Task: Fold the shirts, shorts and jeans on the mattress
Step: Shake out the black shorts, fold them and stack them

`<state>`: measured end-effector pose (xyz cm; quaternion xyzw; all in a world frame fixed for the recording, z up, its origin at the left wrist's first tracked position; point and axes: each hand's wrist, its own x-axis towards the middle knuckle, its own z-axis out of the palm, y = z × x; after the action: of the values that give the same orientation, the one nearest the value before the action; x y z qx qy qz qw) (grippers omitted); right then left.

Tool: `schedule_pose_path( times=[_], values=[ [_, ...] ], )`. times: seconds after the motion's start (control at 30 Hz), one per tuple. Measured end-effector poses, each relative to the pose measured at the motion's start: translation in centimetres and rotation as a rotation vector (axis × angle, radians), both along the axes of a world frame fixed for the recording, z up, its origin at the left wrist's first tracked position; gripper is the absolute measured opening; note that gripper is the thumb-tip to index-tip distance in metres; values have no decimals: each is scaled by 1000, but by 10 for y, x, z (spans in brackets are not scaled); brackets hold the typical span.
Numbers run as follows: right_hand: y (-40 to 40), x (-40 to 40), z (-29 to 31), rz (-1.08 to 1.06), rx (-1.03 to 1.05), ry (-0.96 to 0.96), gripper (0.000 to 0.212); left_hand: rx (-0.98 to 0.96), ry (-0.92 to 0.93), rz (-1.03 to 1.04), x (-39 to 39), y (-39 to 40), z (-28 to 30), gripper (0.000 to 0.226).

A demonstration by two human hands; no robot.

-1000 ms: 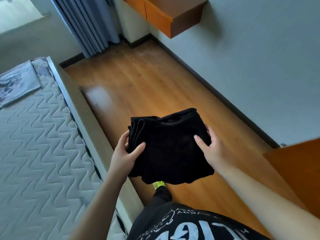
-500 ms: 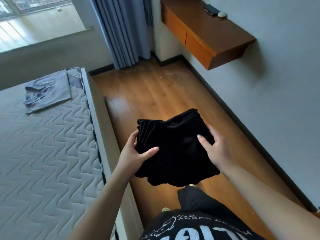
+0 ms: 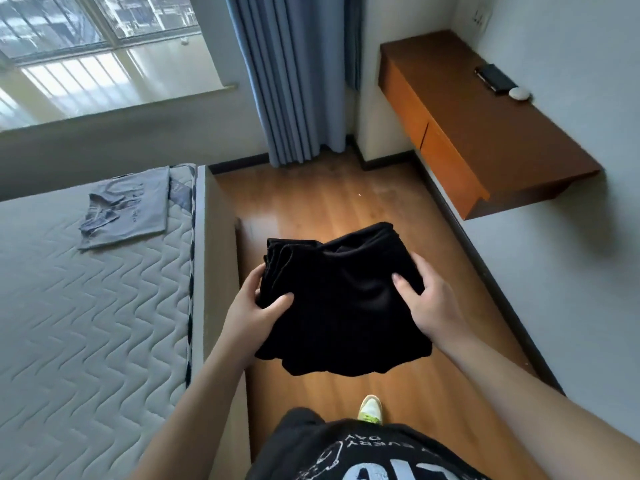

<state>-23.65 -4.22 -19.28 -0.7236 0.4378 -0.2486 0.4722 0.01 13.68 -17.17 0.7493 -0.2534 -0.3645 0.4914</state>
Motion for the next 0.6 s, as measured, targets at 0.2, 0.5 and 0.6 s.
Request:
schedule_pose_path(
  times=[0.2,0.5,0.6],
  values=[
    [-68,79,10,95,-3,-69,44,-25,38,128,58,-47,4,56],
    [-173,216,3,161,13,-95,42,-116,82,244,186,-123,-6,57],
    [-201,263,7,144,59,-118,38,-132,116,263,237,-148,-6,57]
  ],
)
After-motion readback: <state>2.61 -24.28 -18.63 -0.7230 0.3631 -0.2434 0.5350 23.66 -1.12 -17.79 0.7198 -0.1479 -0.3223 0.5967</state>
